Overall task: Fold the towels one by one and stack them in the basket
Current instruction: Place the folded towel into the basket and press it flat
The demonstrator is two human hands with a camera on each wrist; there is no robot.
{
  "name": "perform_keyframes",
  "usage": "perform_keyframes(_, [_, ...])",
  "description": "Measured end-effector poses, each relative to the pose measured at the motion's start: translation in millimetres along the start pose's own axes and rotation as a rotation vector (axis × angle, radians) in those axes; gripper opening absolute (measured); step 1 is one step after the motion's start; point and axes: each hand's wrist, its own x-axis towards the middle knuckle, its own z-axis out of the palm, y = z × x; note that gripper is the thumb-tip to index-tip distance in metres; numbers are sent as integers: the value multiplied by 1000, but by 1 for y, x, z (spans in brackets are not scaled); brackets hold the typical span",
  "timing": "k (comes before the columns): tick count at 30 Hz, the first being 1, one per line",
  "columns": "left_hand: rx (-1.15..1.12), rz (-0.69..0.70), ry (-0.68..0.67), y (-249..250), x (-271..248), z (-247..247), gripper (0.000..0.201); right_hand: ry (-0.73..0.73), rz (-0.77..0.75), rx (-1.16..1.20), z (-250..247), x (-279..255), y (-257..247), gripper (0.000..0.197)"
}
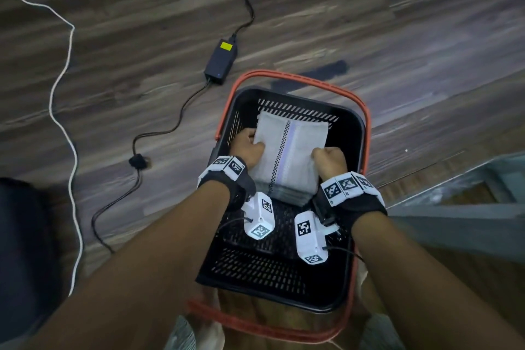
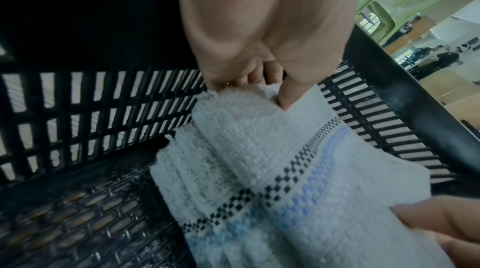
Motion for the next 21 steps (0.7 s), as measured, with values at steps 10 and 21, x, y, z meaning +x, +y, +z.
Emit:
perform_keyframes(10, [433,519,287,4,-14,16,46,349,-550,-557,24,-20,3,62])
perform_keyframes(21, [915,555,11,-31,10,28,56,263,-525,-806,52,13,46,60])
